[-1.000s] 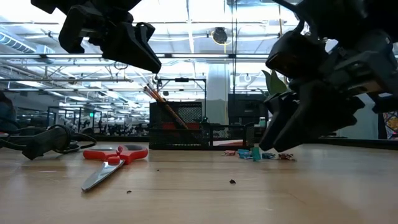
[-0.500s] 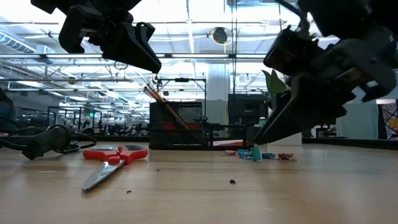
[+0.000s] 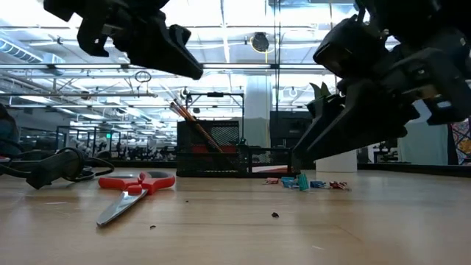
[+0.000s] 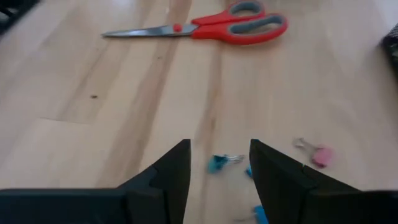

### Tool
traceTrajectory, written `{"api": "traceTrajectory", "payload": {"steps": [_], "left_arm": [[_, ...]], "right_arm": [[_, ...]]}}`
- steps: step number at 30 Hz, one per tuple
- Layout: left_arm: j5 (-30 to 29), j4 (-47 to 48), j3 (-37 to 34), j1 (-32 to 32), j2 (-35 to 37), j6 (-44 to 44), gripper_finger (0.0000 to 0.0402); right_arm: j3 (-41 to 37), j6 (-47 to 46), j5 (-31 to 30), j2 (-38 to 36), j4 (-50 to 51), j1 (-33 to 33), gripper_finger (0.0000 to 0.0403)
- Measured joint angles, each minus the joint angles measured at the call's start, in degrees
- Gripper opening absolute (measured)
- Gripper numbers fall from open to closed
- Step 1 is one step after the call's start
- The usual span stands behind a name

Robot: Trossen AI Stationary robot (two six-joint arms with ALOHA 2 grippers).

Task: Pick and place office supplies into organizer
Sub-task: Put the blue binder clip into black desk organizer

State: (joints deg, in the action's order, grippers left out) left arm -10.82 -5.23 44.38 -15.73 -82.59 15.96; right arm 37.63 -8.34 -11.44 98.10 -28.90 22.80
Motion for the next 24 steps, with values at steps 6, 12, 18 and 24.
{"api": "traceTrajectory", "payload": {"steps": [6, 12, 18, 24], "left_arm": [[7.91, -10.05, -0.02, 0.07, -7.93, 4.03, 0.0047], [9.34, -15.53, 2.36, 0.17, -14.78, 12.78, 0.0047], [10.79, -8.77, 13.79, 1.12, -20.19, 11.22, 0.0047], [19.76, 11.35, 26.44, 3.74, -26.21, 11.67, 0.0047]], "right_arm": [[-0.03, 4.77, -0.48, -2.98, 2.58, -0.32, 0.0102], [-0.03, 9.17, 0.85, -11.04, 5.99, 0.26, 0.0008], [-2.75, 10.61, -5.66, -18.77, 6.47, 1.88, 0.0010], [-7.77, 10.12, -8.41, -24.03, 2.48, 2.84, 0.0004]]}}
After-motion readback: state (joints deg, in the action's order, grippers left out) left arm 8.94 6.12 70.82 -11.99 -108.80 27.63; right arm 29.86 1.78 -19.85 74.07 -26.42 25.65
